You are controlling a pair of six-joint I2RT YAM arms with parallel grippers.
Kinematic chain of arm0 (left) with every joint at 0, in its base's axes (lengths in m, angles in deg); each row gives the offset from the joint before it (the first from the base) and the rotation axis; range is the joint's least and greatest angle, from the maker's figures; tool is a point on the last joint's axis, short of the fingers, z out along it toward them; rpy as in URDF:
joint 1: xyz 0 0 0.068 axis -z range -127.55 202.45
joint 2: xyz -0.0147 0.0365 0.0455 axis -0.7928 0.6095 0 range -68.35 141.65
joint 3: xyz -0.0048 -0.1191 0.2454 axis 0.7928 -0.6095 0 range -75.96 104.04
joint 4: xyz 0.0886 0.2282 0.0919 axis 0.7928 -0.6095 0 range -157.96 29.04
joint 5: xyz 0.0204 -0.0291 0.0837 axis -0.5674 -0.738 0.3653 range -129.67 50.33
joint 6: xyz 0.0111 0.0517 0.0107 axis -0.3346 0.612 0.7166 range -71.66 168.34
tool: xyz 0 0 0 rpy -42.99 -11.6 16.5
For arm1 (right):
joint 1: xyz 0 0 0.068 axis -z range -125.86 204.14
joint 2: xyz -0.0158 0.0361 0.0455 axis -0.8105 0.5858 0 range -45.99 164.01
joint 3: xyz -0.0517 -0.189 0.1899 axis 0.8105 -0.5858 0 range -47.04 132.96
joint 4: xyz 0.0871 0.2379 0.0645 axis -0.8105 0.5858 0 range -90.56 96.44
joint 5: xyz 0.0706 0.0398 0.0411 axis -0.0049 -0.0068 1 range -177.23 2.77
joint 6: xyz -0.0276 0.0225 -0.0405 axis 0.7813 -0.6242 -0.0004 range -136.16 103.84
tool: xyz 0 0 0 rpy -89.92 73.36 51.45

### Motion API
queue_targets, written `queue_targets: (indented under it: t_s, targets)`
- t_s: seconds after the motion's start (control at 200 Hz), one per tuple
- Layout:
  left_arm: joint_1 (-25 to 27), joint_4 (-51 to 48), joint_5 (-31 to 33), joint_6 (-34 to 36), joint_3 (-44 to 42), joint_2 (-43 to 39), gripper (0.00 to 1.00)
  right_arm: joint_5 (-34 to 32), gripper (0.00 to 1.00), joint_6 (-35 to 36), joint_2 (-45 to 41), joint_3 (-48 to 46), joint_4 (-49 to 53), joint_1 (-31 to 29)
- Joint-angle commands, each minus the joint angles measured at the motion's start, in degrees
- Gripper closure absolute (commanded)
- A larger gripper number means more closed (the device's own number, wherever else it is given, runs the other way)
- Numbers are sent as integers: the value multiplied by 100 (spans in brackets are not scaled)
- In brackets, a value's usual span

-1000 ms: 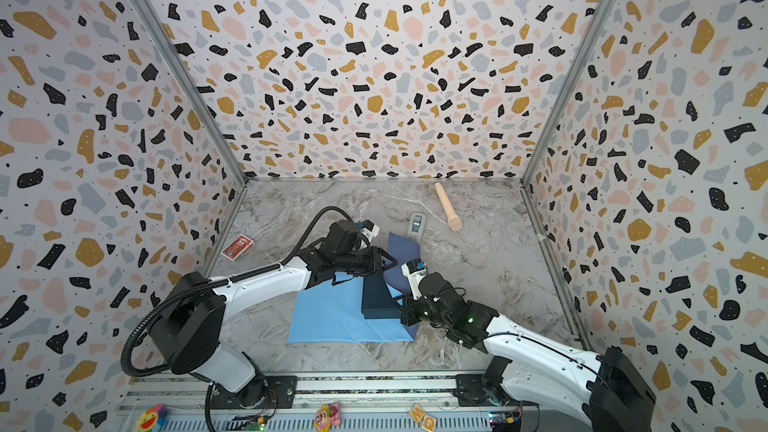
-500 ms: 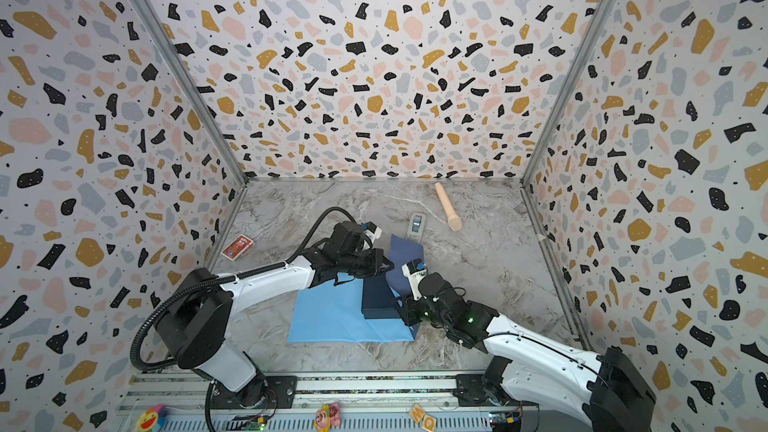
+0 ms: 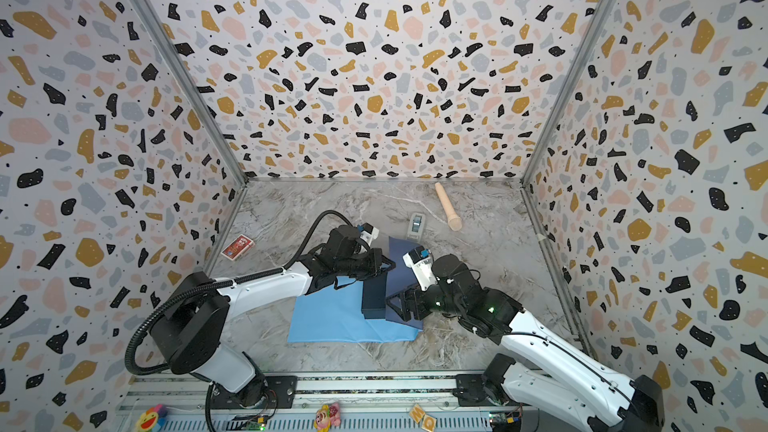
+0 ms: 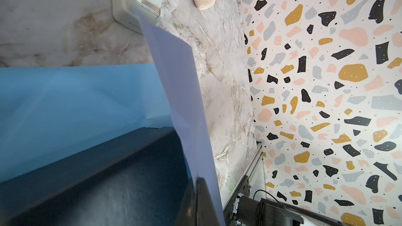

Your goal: Wrap the gift box in paper

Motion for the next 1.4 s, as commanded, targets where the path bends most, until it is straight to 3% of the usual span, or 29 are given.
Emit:
queue_targets:
  t_s: [0.0,0.165,0.28,0.846,1.397]
  targets:
    - [32,41,31,205,-111,-190,100,312,16,28,24,175,231,517]
    - [-18,50,-5,627,-375,-387,100,531,16,-210,350,43,4,1572]
    - [-47,-116,-35,1143,-416,-503,100,459,16,-252,716,-42,-251,1878]
    - [-649,-564,-377,2642,-738,-701,100,698,15,174,2218,33,-717,1878]
    - [-828,-745,-122,2669,-962,-981,100,879,14,170,2816,-25,-1066,1709]
